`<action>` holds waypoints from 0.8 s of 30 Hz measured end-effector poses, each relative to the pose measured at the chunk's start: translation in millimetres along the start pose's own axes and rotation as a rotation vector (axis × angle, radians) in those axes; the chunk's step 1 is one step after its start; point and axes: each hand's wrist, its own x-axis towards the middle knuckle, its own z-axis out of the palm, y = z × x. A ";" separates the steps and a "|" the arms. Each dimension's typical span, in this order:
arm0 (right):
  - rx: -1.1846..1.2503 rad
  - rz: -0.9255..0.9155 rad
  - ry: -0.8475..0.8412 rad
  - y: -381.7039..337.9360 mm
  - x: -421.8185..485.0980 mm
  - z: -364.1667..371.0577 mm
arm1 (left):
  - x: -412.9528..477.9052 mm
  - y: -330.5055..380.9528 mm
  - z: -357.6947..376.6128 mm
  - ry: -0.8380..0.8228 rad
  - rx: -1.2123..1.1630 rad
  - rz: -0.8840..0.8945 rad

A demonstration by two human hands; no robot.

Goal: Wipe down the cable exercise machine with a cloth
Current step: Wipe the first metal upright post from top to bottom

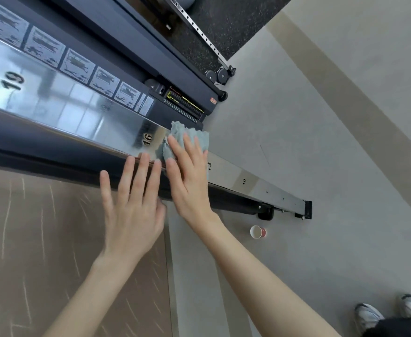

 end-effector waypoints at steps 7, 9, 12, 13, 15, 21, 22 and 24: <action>-0.046 -0.031 0.145 56.1 -4.2 -9.4 | 6.7 11.7 17.7 0.063 0.041 0.054; -0.036 0.008 0.157 78.9 -8.3 -18.1 | 6.5 24.2 24.7 0.061 0.042 0.068; -0.006 0.030 0.170 87.3 -8.6 -19.6 | 5.1 44.7 34.7 0.040 0.041 0.089; -0.001 0.016 0.152 83.8 -7.3 -17.7 | 4.8 49.8 37.4 0.028 0.049 0.094; 0.001 -0.064 0.092 74.4 -4.9 -14.7 | 3.7 55.0 42.5 0.012 0.061 0.084; -0.056 -0.162 0.055 121.3 -10.5 -34.8 | -1.5 65.3 57.3 0.075 0.109 0.000; -0.063 -0.115 0.078 139.1 -16.0 -41.6 | -3.9 74.1 60.9 0.089 0.104 -0.006; -0.054 -0.029 0.106 172.1 -26.5 -56.1 | -11.1 97.1 70.4 0.101 0.096 0.006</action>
